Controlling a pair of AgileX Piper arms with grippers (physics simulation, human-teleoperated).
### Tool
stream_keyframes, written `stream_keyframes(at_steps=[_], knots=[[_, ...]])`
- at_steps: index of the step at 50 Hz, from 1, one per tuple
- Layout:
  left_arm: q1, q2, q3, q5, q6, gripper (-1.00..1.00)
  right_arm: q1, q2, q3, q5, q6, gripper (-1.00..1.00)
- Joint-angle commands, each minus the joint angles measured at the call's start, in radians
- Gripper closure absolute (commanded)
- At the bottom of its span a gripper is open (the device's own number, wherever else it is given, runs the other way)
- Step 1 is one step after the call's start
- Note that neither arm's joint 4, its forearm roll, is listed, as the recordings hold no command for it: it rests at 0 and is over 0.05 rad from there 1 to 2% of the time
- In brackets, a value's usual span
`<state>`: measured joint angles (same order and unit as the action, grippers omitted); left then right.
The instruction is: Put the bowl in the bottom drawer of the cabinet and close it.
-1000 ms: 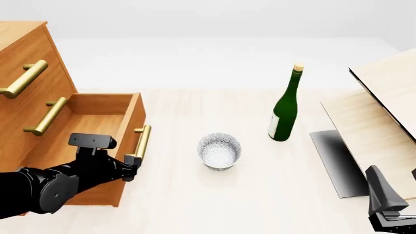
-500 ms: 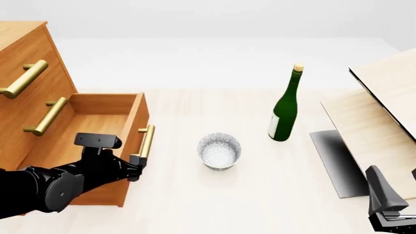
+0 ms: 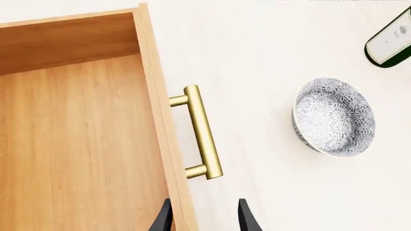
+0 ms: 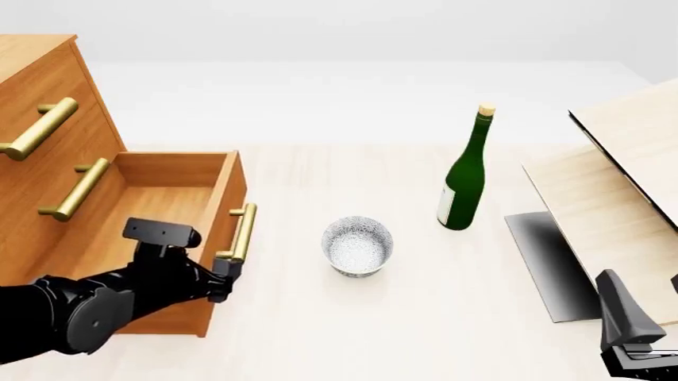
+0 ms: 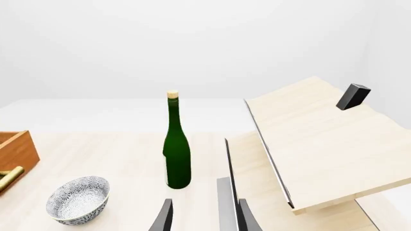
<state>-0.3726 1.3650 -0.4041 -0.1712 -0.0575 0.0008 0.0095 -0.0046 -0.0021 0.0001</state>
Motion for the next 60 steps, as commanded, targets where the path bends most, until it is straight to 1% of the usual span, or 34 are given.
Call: stream_keyframes(at_steps=[1, 15, 23, 33, 37, 46, 60], knots=[[-0.035, -0.057, 0.005, 0.018, -0.063, -1.0, 0.0, -0.001, 0.0, 0.0, 0.0, -1.0], [-0.004, -0.166, 0.016, 0.068, -0.034, -1.0, 0.0, -0.001, 0.0, 0.0, 0.0, -1.0], [-0.006, -0.216, 0.022, 0.09, -0.034, -1.0, 0.0, -0.001, 0.0, 0.0, 0.0, -1.0], [0.002, -0.277, 0.017, 0.123, -0.016, -1.0, 0.0, -0.001, 0.0, 0.0, 0.0, -1.0], [-0.006, -0.286, 0.015, 0.13, -0.029, -1.0, 0.0, -0.001, 0.0, 0.0, 0.0, -1.0], [-0.01, -0.327, 0.005, 0.152, -0.032, -1.0, 0.0, -0.001, 0.0, 0.0, 0.0, -1.0], [-0.045, -0.359, -0.013, 0.162, -0.061, -1.0, 0.0, -0.001, 0.0, 0.0, 0.0, -1.0]])
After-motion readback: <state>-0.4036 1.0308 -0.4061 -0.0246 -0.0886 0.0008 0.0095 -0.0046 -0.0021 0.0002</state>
